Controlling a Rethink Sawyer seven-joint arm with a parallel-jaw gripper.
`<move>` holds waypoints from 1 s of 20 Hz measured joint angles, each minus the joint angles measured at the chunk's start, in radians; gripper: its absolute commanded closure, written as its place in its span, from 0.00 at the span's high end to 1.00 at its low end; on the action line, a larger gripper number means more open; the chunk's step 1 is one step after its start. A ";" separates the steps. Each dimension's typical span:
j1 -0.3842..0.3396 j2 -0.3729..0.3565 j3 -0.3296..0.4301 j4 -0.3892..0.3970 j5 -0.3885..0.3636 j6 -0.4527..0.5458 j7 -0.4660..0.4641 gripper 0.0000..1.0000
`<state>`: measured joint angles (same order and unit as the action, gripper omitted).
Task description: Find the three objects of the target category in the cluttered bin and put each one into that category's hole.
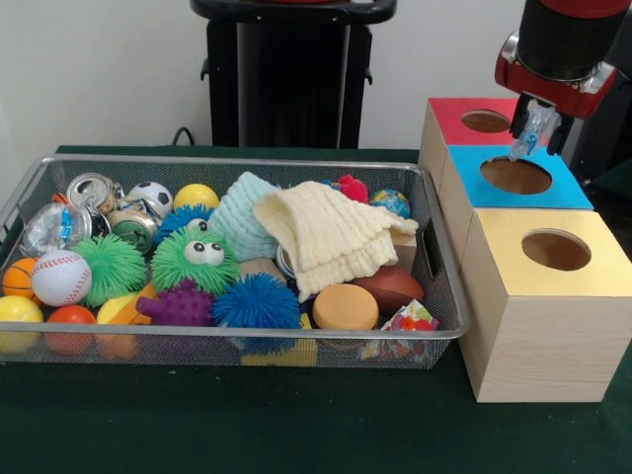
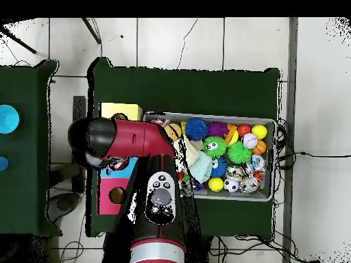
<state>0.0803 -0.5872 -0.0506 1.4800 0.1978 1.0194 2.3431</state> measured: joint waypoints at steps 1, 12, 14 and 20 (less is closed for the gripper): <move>-0.001 0.000 0.000 0.000 0.000 0.000 0.000 0.00; -0.008 -0.001 0.000 0.000 0.000 0.000 0.000 0.00; -0.010 -0.001 0.000 0.000 0.000 0.000 0.000 0.00; -0.022 -0.004 0.000 0.000 0.000 0.000 0.000 0.00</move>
<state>0.0579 -0.5908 -0.0505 1.4804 0.1976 1.0194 2.3431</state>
